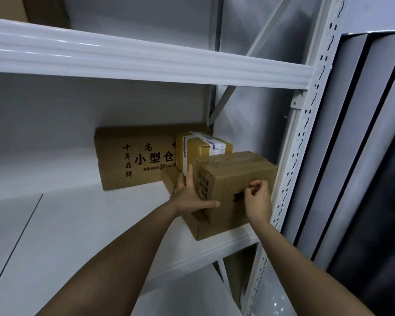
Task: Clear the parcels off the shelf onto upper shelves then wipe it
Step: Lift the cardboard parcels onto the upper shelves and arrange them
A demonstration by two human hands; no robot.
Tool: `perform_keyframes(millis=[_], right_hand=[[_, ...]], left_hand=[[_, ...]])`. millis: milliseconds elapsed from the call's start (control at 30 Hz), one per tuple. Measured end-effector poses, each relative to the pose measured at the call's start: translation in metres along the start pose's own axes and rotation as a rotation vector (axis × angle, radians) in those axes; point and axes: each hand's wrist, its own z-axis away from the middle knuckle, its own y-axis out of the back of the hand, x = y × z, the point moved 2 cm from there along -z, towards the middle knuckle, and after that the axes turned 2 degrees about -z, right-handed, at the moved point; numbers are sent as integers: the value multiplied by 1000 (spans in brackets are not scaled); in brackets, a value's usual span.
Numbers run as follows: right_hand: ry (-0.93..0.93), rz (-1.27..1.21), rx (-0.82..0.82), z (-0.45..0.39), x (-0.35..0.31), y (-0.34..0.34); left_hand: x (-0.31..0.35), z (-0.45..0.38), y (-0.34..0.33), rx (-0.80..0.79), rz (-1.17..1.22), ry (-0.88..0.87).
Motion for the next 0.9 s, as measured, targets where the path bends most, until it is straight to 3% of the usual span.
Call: perform_keyframes(millis=[267, 667, 900], right_hand=[[-14, 8, 35, -13, 7, -4], [13, -29, 1, -19, 10, -4], [12, -43, 108, -19, 8, 5]], left_hand=[[5, -24, -8, -45, 101, -66], [6, -35, -8, 17, 201, -107], [2, -21, 3, 49, 313, -95]])
